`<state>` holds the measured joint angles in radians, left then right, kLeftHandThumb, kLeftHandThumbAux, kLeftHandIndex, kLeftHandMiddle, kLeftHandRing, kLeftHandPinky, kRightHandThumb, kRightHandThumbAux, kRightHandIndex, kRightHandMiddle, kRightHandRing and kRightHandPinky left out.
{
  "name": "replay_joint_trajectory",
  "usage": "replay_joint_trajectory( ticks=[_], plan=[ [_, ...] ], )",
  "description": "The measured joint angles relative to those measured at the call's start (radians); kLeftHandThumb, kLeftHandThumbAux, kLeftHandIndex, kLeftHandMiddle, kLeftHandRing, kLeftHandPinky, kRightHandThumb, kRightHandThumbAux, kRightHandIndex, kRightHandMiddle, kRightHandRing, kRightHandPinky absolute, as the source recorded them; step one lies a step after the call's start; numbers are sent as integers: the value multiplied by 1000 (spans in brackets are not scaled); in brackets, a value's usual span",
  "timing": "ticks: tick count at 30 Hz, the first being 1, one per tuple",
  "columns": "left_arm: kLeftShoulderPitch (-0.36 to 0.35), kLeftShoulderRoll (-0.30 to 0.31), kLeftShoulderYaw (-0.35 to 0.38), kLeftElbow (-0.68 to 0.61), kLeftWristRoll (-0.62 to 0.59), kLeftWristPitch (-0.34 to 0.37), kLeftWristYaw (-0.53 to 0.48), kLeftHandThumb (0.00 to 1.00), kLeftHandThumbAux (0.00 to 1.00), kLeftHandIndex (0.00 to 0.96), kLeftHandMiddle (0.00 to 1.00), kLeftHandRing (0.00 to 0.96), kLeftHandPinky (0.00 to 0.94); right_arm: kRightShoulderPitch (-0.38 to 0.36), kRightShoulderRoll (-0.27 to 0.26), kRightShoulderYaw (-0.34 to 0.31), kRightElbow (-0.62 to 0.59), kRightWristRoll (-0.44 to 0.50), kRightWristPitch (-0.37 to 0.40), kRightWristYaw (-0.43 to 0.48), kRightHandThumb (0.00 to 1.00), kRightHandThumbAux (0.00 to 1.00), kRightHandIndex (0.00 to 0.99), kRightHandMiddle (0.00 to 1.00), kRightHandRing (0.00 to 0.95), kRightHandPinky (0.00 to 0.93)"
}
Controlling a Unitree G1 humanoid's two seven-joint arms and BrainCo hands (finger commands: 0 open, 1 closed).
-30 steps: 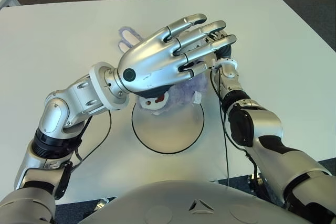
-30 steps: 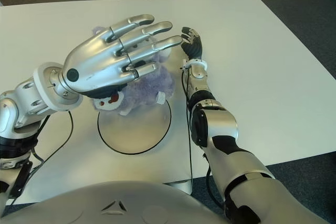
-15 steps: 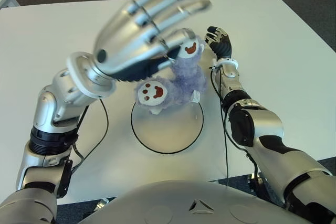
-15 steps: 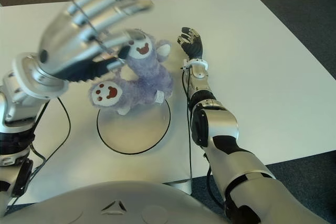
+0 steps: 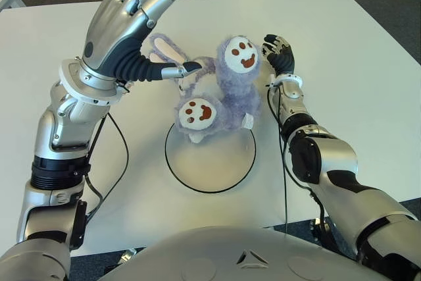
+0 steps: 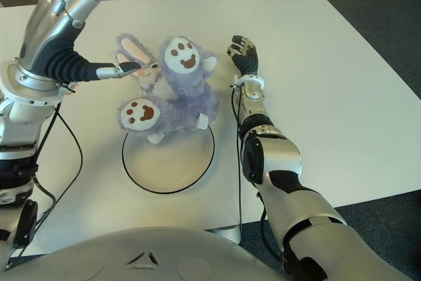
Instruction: Put the doll into the plate.
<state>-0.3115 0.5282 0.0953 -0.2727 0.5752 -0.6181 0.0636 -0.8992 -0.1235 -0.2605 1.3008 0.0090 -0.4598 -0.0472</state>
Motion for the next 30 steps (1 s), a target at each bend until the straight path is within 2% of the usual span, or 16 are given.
replay_joint_trajectory(
  ticks=[10, 14, 15, 19, 25, 30],
  plan=[
    [0, 8, 9, -4, 65, 2, 8, 85, 410, 0, 96, 115, 140, 1, 1, 3, 0, -3, 0, 0, 518, 866, 247, 227, 196, 207],
    [0, 5, 9, -5, 63, 2, 15, 126, 402, 10, 106, 126, 177, 1, 0, 4, 0, -3, 0, -1, 515, 865, 247, 225, 195, 207],
    [0, 3, 9, -5, 59, 2, 16, 170, 392, 19, 106, 130, 185, 2, 0, 4, 0, -3, 0, -2, 514, 864, 247, 222, 192, 206],
    [0, -6, 8, -5, 11, 3, 15, 205, 381, 20, 97, 129, 193, 3, 0, 4, 0, -3, 0, -3, 511, 863, 248, 219, 190, 209],
    [0, -11, 7, -1, -51, 0, 15, 195, 375, 31, 105, 133, 202, 6, 0, 3, 0, -3, 0, -3, 518, 865, 254, 225, 194, 212],
    [-20, -17, 1, 33, -116, -45, 15, 202, 386, 51, 137, 157, 198, 10, 0, 2, 0, -3, 0, -3, 528, 863, 257, 230, 198, 213]
  ],
)
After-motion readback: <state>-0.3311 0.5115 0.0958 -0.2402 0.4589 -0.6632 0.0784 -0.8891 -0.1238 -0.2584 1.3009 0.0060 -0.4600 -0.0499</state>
